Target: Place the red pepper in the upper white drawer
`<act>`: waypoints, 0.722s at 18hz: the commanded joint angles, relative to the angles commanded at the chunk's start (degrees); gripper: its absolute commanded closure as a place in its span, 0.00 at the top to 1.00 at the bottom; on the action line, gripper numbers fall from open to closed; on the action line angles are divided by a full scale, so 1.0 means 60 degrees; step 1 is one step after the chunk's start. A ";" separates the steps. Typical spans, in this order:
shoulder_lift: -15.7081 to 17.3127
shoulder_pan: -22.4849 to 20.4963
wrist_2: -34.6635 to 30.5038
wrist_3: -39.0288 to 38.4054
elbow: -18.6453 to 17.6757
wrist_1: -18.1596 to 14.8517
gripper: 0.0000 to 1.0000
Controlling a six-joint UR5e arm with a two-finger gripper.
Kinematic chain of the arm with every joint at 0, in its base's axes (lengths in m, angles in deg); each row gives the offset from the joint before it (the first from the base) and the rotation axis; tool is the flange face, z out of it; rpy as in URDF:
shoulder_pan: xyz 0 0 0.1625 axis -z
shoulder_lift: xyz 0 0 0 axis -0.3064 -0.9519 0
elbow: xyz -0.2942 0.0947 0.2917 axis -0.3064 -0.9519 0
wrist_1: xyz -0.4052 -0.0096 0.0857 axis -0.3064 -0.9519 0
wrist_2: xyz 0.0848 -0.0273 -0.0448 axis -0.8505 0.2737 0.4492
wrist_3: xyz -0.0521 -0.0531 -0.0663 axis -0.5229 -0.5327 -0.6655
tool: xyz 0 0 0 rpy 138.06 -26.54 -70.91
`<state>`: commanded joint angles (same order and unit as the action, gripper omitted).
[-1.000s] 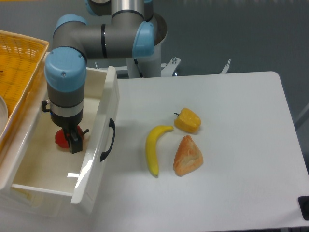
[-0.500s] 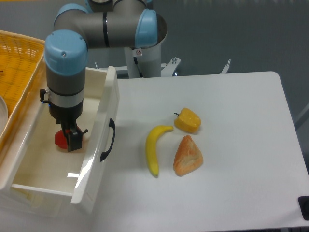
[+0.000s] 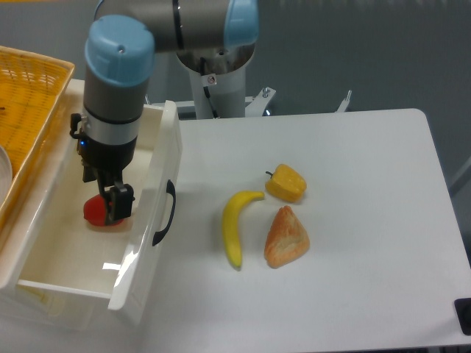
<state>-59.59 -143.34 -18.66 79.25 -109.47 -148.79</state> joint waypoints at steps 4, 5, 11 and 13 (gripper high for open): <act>0.0073 -0.0659 0.0206 -0.0540 0.0234 0.0058 0.99; 0.0074 -0.0791 0.0249 -0.0615 0.0293 0.0059 1.00; 0.0074 -0.2167 0.0396 -0.0615 0.0337 0.0059 1.00; 0.0045 -0.2592 0.0367 -0.0615 0.0308 0.0044 1.00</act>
<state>-59.32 -158.89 -16.45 75.56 -107.62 -148.53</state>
